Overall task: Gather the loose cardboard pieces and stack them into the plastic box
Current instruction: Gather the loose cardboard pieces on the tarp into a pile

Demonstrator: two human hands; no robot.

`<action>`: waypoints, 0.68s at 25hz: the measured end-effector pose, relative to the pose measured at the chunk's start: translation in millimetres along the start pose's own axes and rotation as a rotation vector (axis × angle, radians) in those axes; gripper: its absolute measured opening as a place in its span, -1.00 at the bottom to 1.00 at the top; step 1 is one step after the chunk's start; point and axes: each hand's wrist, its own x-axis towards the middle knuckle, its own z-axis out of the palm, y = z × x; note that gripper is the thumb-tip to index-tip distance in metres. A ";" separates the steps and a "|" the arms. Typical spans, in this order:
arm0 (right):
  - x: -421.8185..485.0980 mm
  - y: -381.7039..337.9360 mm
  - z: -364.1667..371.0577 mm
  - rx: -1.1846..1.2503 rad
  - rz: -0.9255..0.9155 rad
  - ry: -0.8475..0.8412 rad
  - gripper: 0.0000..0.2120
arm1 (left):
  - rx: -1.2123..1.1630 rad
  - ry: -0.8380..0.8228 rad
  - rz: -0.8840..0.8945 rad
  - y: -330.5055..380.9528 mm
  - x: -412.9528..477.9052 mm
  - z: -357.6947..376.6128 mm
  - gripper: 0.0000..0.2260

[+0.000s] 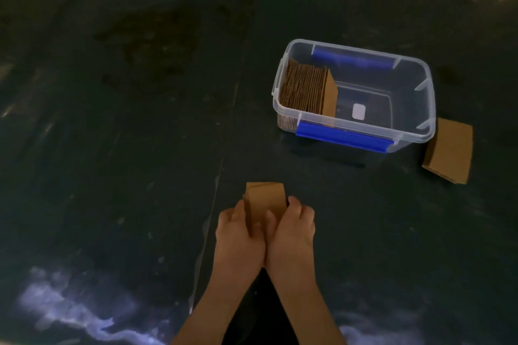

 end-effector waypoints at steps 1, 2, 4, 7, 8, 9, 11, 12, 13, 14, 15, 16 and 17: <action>-0.9 1.3 -0.4 0.008 0.015 -0.014 -0.51 | -0.052 -0.013 -0.027 1.1 -0.7 0.7 -0.51; 0.2 2.0 -2.3 0.023 0.036 -0.032 -0.51 | -0.099 -0.025 -0.058 2.2 -1.0 1.0 -0.50; 4.4 3.7 -10.8 0.120 0.069 -0.083 -0.53 | -0.204 -0.033 -0.100 6.3 -4.1 1.4 -0.50; 6.6 13.5 -43.1 0.334 0.041 -0.062 -0.67 | -0.301 0.037 -0.012 27.4 -18.9 10.9 -0.55; 7.1 21.1 -59.6 0.392 0.028 -0.001 -0.69 | -0.317 0.060 0.063 40.2 -27.3 18.9 -0.55; 7.9 31.5 -81.3 0.449 0.027 0.067 -0.69 | -0.330 0.057 0.145 58.0 -36.4 31.4 -0.55; 16.0 57.7 -127.3 0.544 0.053 0.244 -0.69 | -0.345 -0.015 0.295 97.5 -49.9 64.4 -0.54; 25.4 73.5 -151.4 0.555 0.066 0.351 -0.70 | -0.340 -0.075 0.357 120.6 -53.5 85.2 -0.55; 37.9 87.3 -171.8 0.541 0.082 0.433 -0.69 | -0.328 -0.129 0.403 142.3 -54.4 104.8 -0.56; 54.0 100.6 -189.3 0.517 0.100 0.480 -0.67 | -0.323 -0.169 0.431 164.1 -53.4 124.5 -0.57; 72.9 111.6 -203.3 0.495 0.108 0.488 -0.67 | -0.330 -0.189 0.450 184.4 -50.8 142.6 -0.59; 93.5 120.3 -212.8 0.486 0.103 0.460 -0.69 | -0.336 -0.193 0.461 201.6 -46.0 158.4 -0.59; 114.4 128.0 -219.5 0.487 0.098 0.421 -0.72 | -0.332 -0.183 0.471 215.8 -39.4 172.6 -0.59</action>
